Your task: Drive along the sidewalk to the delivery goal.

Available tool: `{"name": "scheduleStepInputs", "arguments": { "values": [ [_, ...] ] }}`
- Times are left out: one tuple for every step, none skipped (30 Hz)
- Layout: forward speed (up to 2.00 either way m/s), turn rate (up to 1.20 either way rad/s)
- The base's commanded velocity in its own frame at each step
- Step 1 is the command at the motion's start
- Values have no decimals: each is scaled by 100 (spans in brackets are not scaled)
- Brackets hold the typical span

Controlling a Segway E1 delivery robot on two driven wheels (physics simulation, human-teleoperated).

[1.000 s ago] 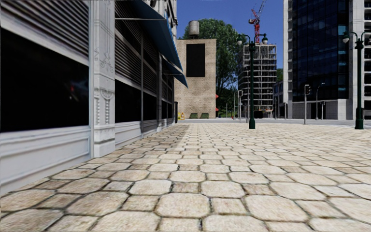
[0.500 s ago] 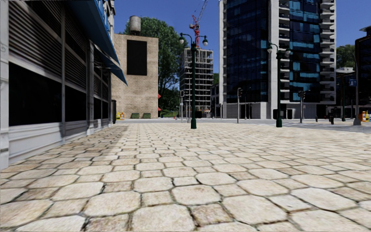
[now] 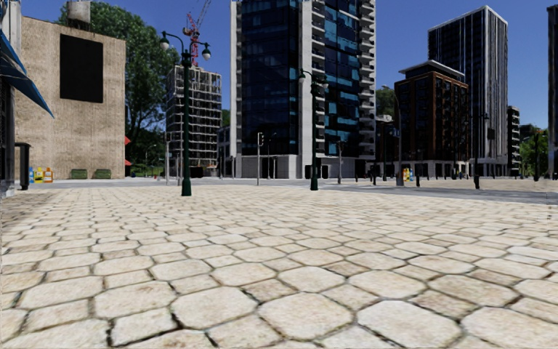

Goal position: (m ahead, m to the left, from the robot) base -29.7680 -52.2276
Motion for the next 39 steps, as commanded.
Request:
{"name": "scheduleStepInputs", "arguments": {
  "values": [
    [131, -78],
    [129, -78],
    [129, -78],
    [129, -78],
    [129, -78],
    [129, -78],
    [129, -78],
    [129, -78],
    [128, -78],
    [128, -78],
    [128, -78],
    [127, -78],
    [127, -78],
    [127, -78],
    [127, -78],
    [127, -78],
    [127, -78],
    [127, -78],
    [127, -78],
    [127, -78],
    [127, -78],
    [127, -78],
    [127, -78],
    [127, -78],
    [127, -78],
    [127, -78],
    [127, -78],
    [127, -77],
    [127, -71],
    [127, -71],
    [127, -68],
    [127, -67],
    [127, -67],
    [127, -67],
    [127, -67],
    [127, -67],
    [127, -67],
    [127, -67],
    [127, -67]
  ]
}}
